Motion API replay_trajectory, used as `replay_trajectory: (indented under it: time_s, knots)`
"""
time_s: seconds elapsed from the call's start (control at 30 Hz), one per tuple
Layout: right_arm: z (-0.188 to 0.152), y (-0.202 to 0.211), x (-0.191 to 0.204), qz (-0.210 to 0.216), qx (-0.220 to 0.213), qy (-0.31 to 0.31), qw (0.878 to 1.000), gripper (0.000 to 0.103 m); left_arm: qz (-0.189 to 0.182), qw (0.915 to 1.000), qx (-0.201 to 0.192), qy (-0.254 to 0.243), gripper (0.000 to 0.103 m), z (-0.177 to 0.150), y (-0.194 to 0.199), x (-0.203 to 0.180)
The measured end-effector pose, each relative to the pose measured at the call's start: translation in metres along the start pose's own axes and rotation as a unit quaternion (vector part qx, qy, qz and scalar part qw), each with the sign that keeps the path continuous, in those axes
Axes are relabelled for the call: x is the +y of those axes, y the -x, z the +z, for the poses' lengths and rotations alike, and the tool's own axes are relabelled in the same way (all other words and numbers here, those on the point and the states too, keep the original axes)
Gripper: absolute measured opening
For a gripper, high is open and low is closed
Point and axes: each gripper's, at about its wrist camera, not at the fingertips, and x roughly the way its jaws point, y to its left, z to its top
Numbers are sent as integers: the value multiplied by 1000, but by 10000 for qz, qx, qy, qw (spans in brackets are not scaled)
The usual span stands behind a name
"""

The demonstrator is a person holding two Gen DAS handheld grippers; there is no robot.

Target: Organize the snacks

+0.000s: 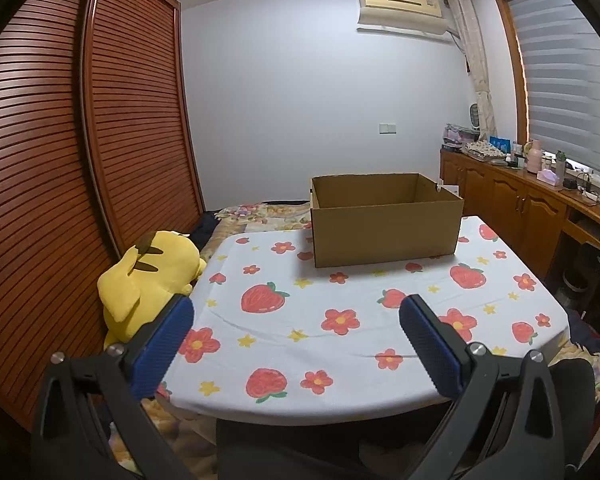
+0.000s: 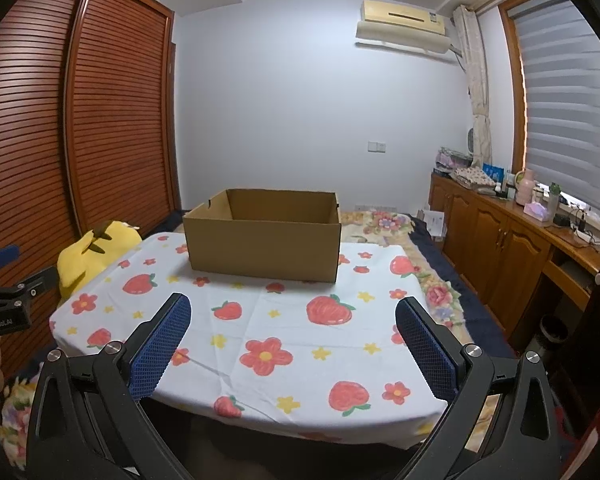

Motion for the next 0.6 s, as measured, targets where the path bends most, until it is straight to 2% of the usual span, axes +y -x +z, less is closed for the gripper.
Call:
replay_trajectory:
  time_s: [0.6]
  knots:
    - [2, 3, 1, 11, -15, -13, 10000, 103, -28, 10000, -53, -47, 103, 7, 9, -6]
